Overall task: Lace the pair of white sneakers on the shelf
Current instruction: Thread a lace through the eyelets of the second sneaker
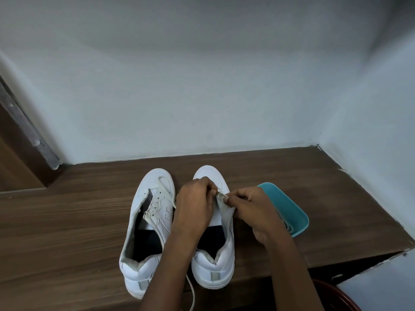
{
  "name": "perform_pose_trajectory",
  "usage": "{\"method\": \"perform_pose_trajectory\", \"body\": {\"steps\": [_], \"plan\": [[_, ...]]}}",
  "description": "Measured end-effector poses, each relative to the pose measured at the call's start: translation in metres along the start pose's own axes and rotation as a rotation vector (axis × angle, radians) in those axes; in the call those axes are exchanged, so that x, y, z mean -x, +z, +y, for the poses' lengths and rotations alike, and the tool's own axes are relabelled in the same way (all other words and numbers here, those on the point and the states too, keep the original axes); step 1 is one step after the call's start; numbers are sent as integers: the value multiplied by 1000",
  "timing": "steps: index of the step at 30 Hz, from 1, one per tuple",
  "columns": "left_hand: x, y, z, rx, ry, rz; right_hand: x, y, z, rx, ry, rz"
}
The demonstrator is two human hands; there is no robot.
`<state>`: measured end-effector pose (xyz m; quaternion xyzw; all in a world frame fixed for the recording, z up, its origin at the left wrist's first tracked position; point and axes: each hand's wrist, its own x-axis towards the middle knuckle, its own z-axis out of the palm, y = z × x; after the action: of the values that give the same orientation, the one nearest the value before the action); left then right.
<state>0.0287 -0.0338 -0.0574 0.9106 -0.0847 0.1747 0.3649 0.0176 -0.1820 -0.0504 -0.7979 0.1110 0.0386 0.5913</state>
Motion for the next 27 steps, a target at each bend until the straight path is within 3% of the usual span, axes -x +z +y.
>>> {"method": "perform_pose_trajectory", "body": {"steps": [4, 15, 27], "plan": [[0, -3, 2, -62, 14, 18, -1, 1, 1, -5, 5, 10], [2, -7, 16, -264, -57, -135, -1, 2, 2, -26, 9, -4], [8, -1, 22, -242, -155, -92, -1, -2, 0, 26, -22, -81]]}}
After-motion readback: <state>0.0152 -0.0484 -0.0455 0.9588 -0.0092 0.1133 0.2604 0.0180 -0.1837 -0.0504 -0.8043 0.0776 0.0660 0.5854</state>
